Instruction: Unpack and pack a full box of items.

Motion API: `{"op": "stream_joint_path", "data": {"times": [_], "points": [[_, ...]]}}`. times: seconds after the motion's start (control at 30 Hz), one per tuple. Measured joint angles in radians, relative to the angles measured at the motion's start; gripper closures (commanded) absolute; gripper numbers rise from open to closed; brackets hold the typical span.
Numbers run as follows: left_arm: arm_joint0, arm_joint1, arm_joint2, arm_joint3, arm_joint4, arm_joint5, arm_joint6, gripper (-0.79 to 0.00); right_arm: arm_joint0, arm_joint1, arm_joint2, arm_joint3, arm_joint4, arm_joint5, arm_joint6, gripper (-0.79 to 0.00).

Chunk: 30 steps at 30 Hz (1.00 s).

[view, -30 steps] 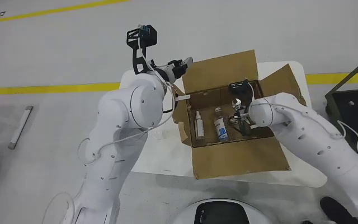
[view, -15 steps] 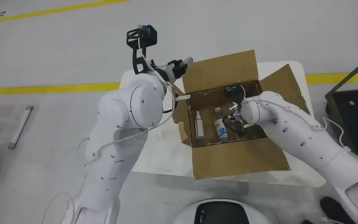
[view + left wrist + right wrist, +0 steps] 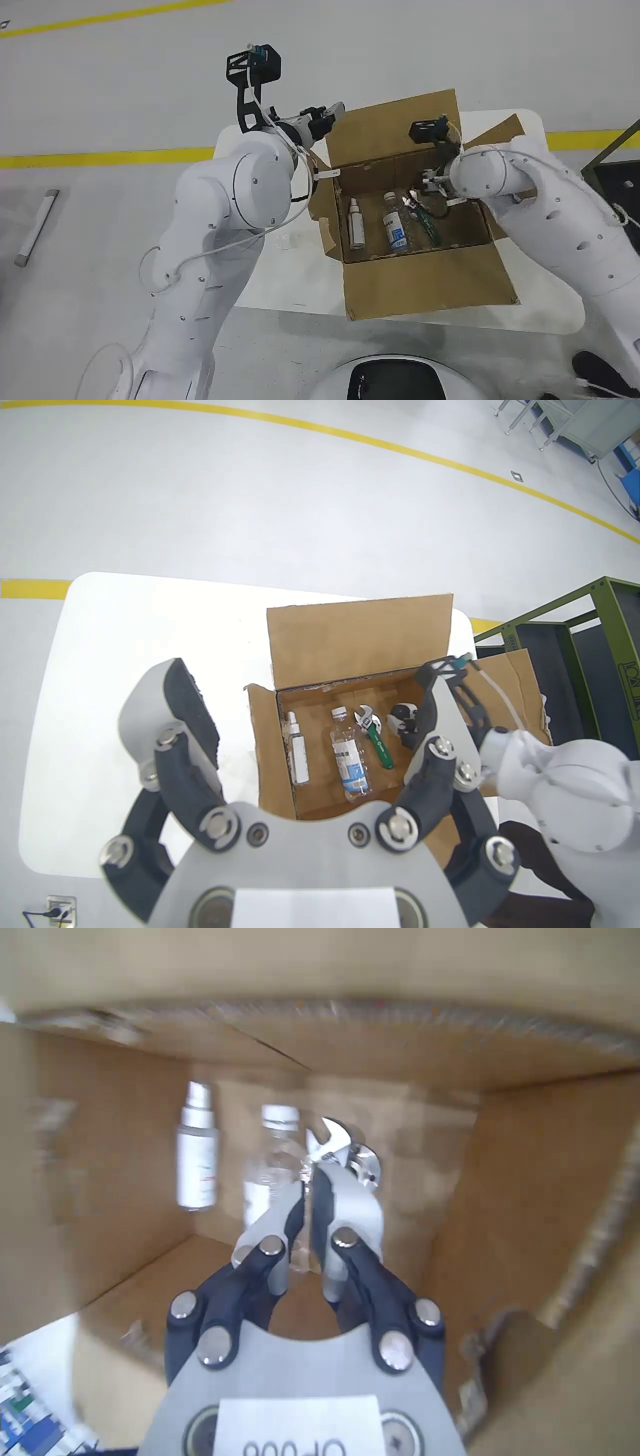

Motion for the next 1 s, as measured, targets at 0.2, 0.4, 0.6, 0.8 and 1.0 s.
{"op": "stream_joint_path", "data": {"times": [0.2,0.4,0.6,0.8,1.0], "points": [[0.0,0.0,0.0,0.0,0.0,0.0,0.0,-0.785,-0.177,0.075,0.43,-0.176,0.228,-0.185,0.021,0.0],[0.0,0.0,0.0,0.0,0.0,0.0,0.0,-0.785,-0.326,0.114,0.766,-0.149,0.407,-0.349,0.068,0.0],[0.0,0.0,0.0,0.0,0.0,0.0,0.0,-0.785,-0.363,0.125,0.825,-0.137,0.394,-0.36,0.093,0.0],[0.0,0.0,0.0,0.0,0.0,0.0,0.0,-0.785,-0.365,0.124,0.826,-0.136,0.392,-0.359,0.09,0.0],[0.0,0.0,0.0,0.0,0.0,0.0,0.0,-0.785,-0.468,0.122,0.885,-0.142,0.384,-0.415,-0.154,0.0]]}}
